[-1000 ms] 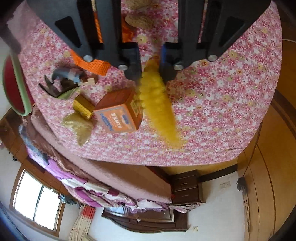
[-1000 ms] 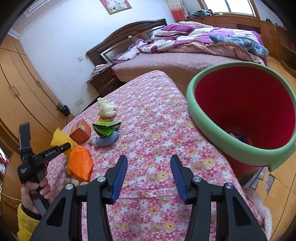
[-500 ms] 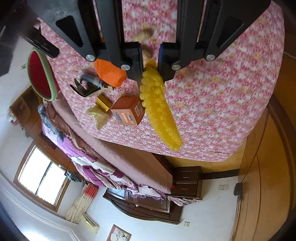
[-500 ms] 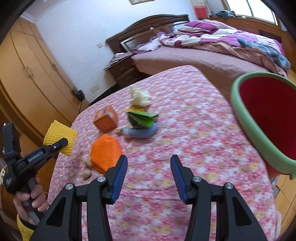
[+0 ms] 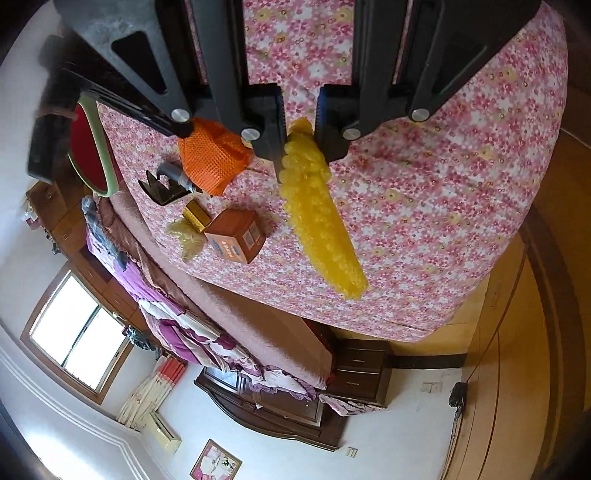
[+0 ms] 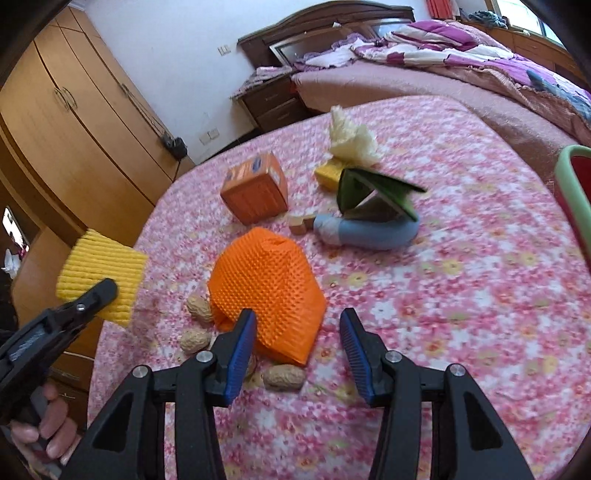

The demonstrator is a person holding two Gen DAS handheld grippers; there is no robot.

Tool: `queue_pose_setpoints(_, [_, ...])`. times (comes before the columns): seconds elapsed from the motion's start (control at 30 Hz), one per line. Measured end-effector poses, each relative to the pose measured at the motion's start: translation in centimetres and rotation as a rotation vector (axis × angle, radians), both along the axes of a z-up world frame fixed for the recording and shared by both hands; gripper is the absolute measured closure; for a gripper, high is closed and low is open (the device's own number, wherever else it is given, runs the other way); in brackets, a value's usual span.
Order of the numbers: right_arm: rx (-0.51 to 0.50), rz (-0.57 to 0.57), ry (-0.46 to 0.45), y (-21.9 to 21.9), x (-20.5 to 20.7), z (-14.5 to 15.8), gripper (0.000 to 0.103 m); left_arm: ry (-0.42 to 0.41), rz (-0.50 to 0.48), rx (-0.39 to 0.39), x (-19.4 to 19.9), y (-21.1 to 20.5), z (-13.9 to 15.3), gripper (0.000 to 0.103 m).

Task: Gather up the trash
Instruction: 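Grasp the orange foam fruit net with the right tool while the left tool holds the brush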

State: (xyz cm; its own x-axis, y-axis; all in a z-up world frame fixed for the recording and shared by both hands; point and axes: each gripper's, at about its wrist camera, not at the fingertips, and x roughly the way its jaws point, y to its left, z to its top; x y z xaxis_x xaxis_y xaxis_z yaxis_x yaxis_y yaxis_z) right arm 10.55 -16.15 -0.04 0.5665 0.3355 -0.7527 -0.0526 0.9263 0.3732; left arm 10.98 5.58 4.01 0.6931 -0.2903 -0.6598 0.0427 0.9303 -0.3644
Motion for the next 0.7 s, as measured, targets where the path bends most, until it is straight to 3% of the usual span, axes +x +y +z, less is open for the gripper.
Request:
queue_pose_setpoints(0.07, [-0.019,0.011,-0.015,0.5,0.1,0.0,0.071,-0.003,0.000,-0.002,-0.2,0.1,0.0,0.091])
queue_pose_setpoints(0.23, [0.028,0.020,-0.009,0.4,0.0,-0.7,0.091,-0.007,-0.013,-0.009,-0.6,0.0,0.2,0.091])
queue_pose_setpoints(0.7, [0.105,-0.090,-0.200,-4.0,-5.8,4.0,0.095,-0.033,-0.095,-0.055,-2.4,-2.5,1.8,0.091])
